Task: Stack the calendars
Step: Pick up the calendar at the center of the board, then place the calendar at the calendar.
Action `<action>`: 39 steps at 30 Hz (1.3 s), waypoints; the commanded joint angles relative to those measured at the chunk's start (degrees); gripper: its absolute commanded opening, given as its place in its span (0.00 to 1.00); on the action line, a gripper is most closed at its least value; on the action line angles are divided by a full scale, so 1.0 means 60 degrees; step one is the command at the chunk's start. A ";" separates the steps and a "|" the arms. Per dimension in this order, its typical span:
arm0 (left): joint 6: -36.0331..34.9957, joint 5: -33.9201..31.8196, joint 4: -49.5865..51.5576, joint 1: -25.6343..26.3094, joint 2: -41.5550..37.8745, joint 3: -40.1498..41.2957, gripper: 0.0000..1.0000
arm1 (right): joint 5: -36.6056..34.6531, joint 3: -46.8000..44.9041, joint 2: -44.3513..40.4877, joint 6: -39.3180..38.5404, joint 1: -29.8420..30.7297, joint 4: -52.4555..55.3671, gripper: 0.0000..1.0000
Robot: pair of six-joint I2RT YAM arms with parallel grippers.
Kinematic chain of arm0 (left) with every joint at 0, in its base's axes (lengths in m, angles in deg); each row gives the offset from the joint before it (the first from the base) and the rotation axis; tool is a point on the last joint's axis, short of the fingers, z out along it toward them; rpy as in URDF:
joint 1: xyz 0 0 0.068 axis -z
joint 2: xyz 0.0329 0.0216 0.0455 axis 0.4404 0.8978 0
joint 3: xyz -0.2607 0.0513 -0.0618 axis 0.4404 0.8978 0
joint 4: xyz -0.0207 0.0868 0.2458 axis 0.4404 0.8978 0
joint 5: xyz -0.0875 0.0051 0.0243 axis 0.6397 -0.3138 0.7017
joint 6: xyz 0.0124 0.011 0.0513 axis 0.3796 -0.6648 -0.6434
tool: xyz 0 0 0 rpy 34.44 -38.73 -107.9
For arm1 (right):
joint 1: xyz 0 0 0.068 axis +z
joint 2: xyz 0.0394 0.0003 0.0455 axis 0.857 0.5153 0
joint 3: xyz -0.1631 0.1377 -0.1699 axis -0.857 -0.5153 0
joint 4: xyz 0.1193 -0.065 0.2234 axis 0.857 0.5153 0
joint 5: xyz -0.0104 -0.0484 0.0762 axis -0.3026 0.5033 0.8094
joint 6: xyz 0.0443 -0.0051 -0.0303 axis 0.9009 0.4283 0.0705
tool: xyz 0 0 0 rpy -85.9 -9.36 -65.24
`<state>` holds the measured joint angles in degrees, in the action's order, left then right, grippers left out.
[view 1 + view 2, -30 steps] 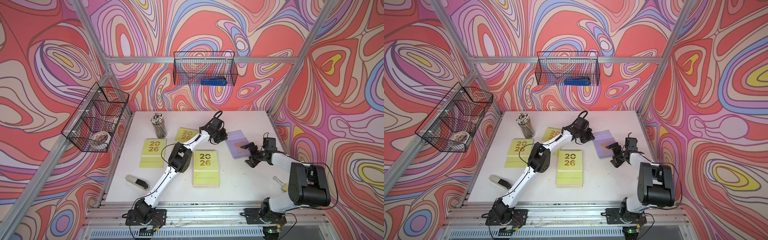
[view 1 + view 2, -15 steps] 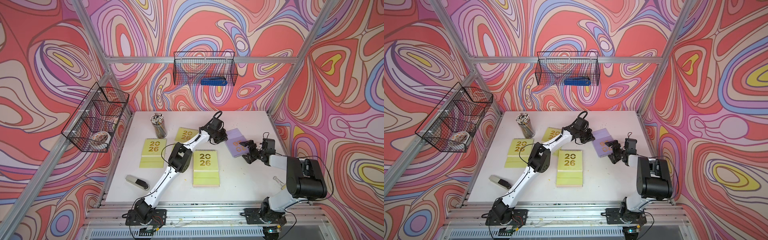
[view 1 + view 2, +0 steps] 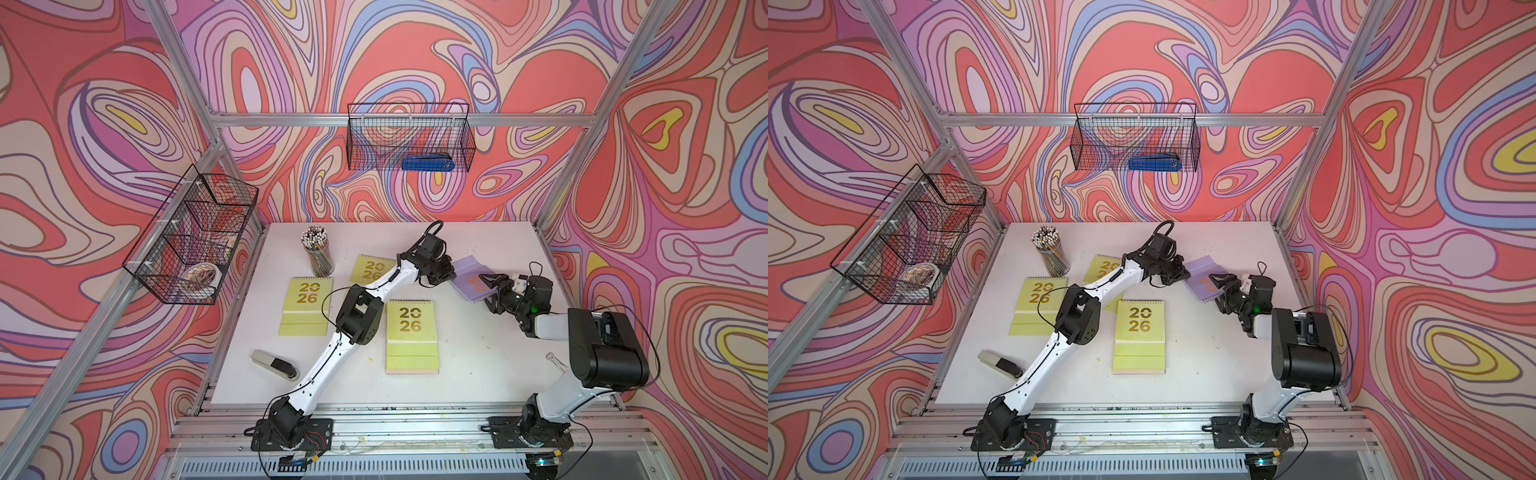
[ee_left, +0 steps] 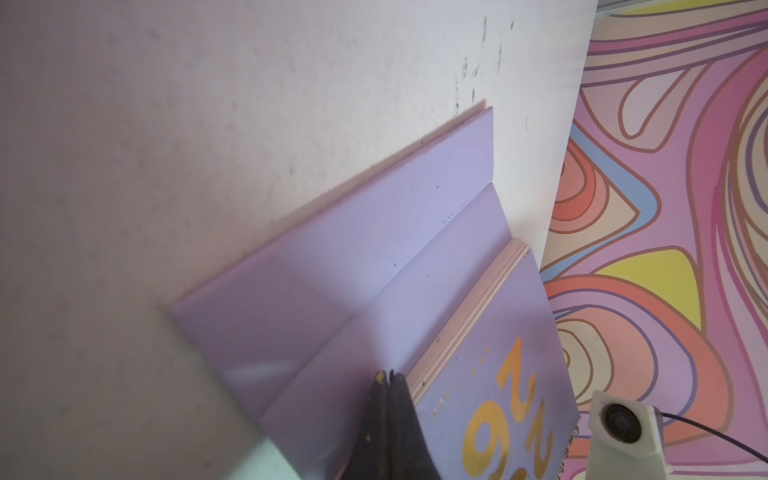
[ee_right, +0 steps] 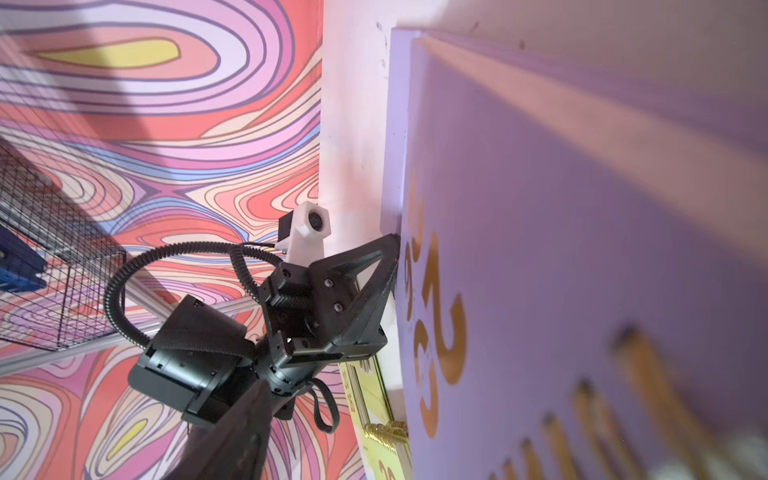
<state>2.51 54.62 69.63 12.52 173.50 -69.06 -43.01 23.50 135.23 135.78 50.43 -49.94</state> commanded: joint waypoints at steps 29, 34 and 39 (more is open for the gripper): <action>-0.5060 -0.0355 -0.0880 -0.0029 -0.7222 0.5783 0.31 | -0.3494 0.4356 -0.3620 -0.7226 0.1963 0.8611 0.00; -0.8640 -0.0100 -0.2387 -0.0041 -0.9935 0.8844 0.41 | -0.4401 0.5598 -0.3213 -0.8919 0.3351 0.9700 0.00; -1.1796 -0.0001 -0.3291 -0.0125 -1.2256 1.1281 0.47 | -0.4974 0.6685 -0.2642 -1.0747 0.4519 1.0667 0.00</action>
<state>-51.13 54.11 55.64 12.15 105.00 -6.22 -68.93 60.63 118.26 81.29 75.30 10.19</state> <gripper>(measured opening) 0.452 0.142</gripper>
